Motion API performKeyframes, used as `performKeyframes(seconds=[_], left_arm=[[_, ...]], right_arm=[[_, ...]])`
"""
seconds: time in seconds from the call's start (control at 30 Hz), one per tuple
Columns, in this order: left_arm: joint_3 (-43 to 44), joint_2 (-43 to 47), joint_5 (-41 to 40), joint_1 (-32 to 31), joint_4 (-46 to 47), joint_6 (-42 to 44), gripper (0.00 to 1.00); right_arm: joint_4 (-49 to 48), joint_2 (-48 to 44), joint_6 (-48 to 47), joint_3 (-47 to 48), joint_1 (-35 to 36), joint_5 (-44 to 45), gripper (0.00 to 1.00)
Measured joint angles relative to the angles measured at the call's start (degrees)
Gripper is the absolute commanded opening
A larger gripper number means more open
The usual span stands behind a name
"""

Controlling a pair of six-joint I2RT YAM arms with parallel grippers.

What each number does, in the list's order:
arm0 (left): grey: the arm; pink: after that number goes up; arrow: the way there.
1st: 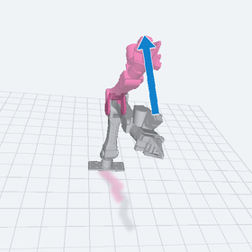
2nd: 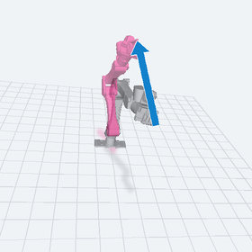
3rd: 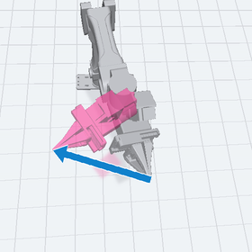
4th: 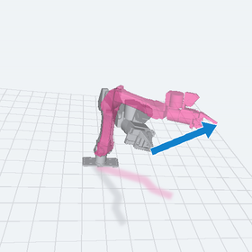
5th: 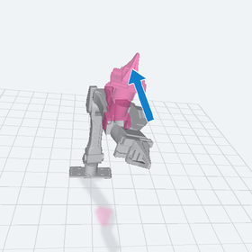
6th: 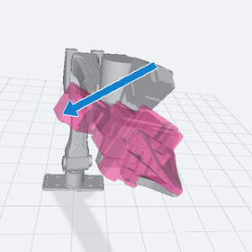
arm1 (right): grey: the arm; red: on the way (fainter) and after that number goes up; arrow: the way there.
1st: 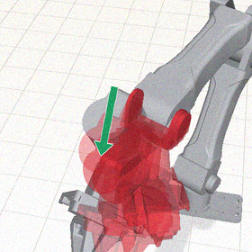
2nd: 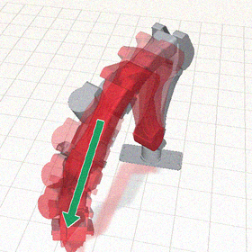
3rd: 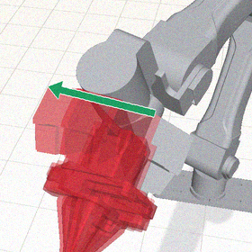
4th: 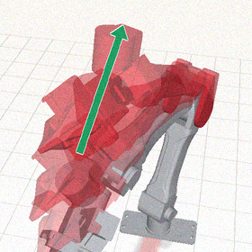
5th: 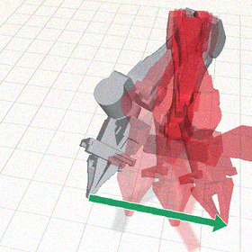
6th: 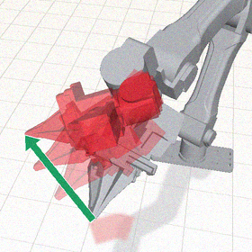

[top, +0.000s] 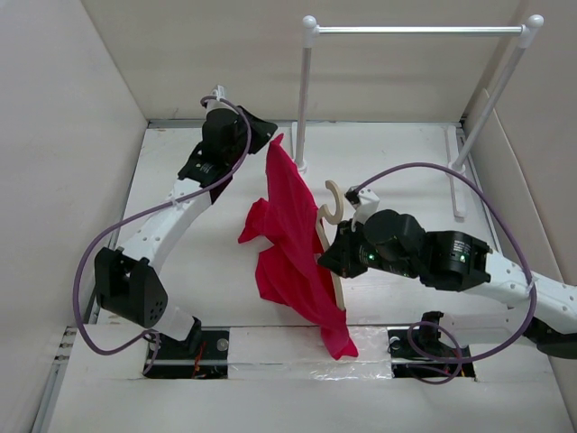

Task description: Place the t-shirt on the hanger

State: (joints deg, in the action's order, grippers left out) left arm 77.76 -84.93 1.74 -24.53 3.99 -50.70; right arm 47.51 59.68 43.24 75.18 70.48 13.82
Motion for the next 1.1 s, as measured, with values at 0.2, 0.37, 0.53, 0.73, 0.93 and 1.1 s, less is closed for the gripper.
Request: performKeyframes(seconds=[0.2, 0.37, 0.53, 0.73, 0.93, 1.1], left_arm=[[0.0, 0.0, 0.4, 3.0, 0.2, 0.3, 0.00], [0.6, -0.4, 0.2, 6.0, 0.2, 1.9, 0.00], [2.8, -1.0, -0.5, 6.6, -0.5, 4.2, 0.00], [3.8, -1.7, 5.2, 7.5, -1.7, 7.0, 0.62], [-9.9, 4.6, 10.8, 8.2, 2.9, 5.3, 0.82], [-19.5, 8.4, 16.6, 8.2, 9.6, -2.2, 0.84]], right_arm=[[0.1, -0.3, 0.1, 0.2, 0.0, -1.2, 0.00], [0.2, -1.8, 0.4, 0.1, 0.0, -2.0, 0.00], [1.6, -2.2, 0.4, 1.4, 0.0, -1.8, 0.00], [4.0, -2.2, -0.4, 5.4, -0.5, -0.8, 0.00], [4.6, -2.7, -1.3, 6.2, -6.2, -3.4, 0.00], [4.5, -3.3, -2.1, 6.1, -11.9, -8.4, 0.00]])
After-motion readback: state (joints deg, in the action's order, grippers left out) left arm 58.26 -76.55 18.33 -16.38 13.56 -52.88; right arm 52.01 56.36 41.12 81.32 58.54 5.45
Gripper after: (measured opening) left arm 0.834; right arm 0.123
